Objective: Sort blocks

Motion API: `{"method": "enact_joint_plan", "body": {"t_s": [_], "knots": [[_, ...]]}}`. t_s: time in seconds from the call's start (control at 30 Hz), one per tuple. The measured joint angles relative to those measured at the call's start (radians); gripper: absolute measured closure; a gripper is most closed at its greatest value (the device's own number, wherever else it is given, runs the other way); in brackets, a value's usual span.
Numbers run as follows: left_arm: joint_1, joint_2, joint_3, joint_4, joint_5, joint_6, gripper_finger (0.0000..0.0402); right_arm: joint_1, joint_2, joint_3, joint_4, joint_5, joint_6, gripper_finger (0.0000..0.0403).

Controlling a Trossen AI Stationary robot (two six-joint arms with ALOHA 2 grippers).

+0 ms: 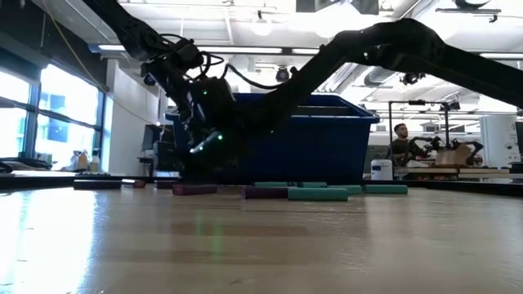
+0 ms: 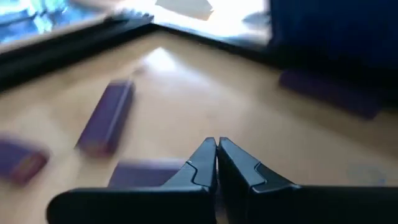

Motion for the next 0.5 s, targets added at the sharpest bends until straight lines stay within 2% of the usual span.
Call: {"method": "enact_joint_plan", "body": {"t_s": [0.17,0.33,0.5], "knots": [[-0.002,0.001,0.0,0.005,-0.035,0.0,0.0248,0.005,0.0,0.0,-0.028,-0.026,0.018,0.0403],[-0.002,0.001,0.0,0.012,-0.043,-0.002,0.0248,0.006,0.0,0.0,0.057,-0.049,0.009,0.0403],[-0.002,0.001,0.0,0.013,-0.045,-0.002,0.0248,0.006,0.027,0.002,0.059,-0.059,0.041,0.0403]]}}
